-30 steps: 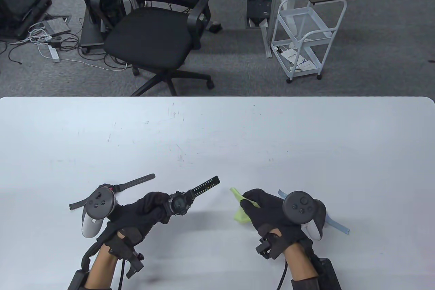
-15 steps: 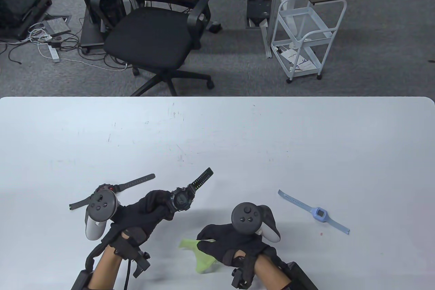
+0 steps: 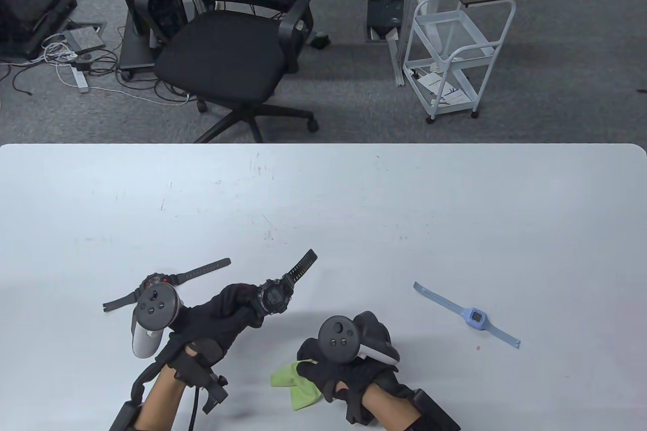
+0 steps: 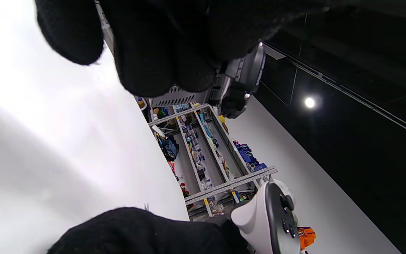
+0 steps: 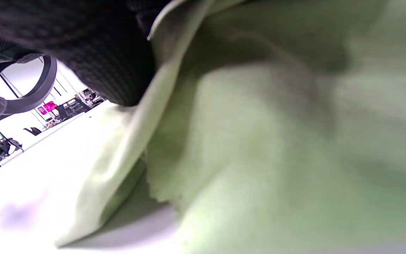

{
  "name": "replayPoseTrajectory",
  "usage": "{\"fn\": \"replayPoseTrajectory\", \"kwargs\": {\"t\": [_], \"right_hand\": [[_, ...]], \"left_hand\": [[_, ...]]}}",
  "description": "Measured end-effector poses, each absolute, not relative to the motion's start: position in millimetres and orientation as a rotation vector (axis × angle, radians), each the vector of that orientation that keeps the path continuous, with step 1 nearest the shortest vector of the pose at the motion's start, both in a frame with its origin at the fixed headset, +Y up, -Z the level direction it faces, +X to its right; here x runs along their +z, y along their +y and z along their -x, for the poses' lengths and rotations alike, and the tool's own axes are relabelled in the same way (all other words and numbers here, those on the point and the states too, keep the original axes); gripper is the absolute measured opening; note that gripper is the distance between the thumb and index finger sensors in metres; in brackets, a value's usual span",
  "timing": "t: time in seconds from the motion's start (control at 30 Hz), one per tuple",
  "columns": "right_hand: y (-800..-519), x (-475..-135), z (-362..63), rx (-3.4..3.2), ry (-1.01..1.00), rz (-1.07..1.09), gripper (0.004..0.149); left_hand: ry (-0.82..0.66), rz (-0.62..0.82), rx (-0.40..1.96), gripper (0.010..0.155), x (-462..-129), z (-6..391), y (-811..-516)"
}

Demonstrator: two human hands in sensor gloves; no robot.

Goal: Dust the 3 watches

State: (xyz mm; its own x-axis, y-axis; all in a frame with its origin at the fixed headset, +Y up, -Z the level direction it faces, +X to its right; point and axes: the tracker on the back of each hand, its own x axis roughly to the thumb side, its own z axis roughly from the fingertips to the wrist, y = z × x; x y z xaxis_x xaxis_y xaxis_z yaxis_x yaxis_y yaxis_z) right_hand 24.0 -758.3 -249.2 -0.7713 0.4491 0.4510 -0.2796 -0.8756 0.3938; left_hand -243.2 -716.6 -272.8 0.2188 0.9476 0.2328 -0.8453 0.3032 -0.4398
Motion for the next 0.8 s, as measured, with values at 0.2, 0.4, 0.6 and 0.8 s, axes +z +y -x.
{"fn": "replayPoseTrajectory", "kwargs": {"t": [0.2, 0.4, 0.6, 0.8], "right_hand": [[-749.7, -251.9, -37.9, 2.498, 0.542, -0.735, 0.071], [-729.2, -260.8, -74.8, 2.309, 0.26, -0.558, 0.075], [-730.4, -268.0, -97.9, 1.969, 0.137, -0.396, 0.069], [-737.1, -270.5, -98.2, 1.661, 0.171, -0.345, 0.067]], "left_hand": [[-0.517, 0.233, 1.265, 0.054, -271.3, 242.3, -715.4], [-0.539, 0.212, 1.268, 0.054, -269.2, 240.7, -711.8], [-0.618, 0.208, 1.255, 0.053, -261.7, 226.1, -706.2], [-0.674, 0.248, 1.243, 0.053, -253.7, 206.8, -708.2]]}}
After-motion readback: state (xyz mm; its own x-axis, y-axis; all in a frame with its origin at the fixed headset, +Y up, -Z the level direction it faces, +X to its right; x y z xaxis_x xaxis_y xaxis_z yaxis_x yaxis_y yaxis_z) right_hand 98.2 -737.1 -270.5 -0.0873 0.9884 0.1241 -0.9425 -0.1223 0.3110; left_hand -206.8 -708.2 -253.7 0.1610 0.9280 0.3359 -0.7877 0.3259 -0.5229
